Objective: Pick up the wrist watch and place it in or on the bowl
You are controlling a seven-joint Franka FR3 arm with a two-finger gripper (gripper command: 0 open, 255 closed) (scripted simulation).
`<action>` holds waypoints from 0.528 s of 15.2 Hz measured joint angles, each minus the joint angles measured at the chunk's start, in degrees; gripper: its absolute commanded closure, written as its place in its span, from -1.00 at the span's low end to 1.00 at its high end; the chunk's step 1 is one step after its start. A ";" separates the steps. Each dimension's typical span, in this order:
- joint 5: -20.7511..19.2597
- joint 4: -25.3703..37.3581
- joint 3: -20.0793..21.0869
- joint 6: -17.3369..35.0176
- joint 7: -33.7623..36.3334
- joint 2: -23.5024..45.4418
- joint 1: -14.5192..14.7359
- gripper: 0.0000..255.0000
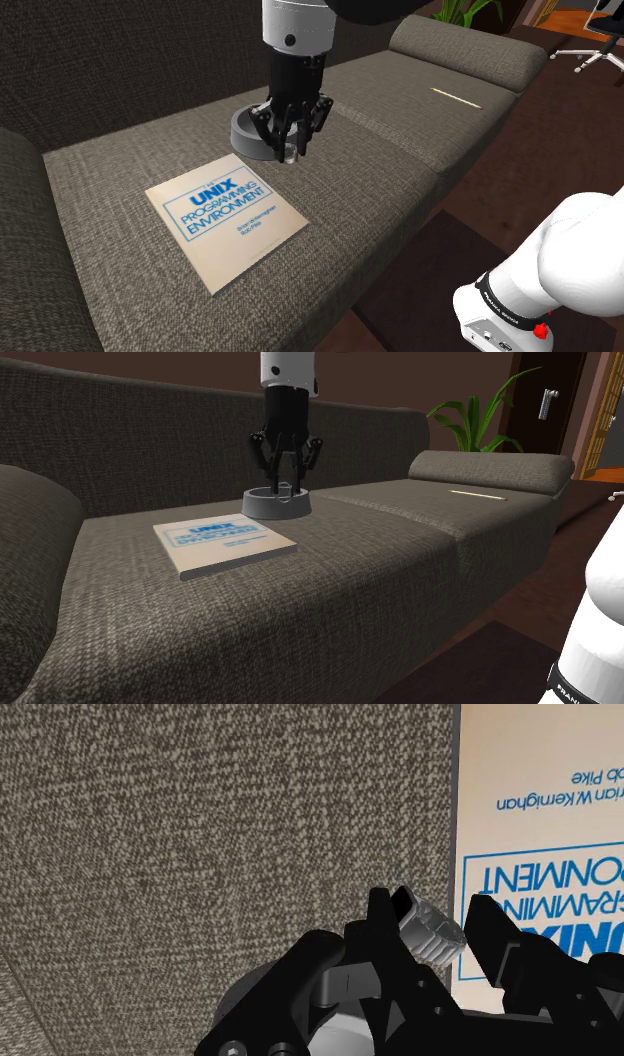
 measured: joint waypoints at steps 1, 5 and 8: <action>-0.06 0.90 -0.04 -0.82 0.04 0.09 -0.04 1.00; -0.20 4.07 -0.09 -3.84 0.33 0.24 -0.09 1.00; -0.48 6.79 -0.08 -6.08 0.60 0.77 -0.14 1.00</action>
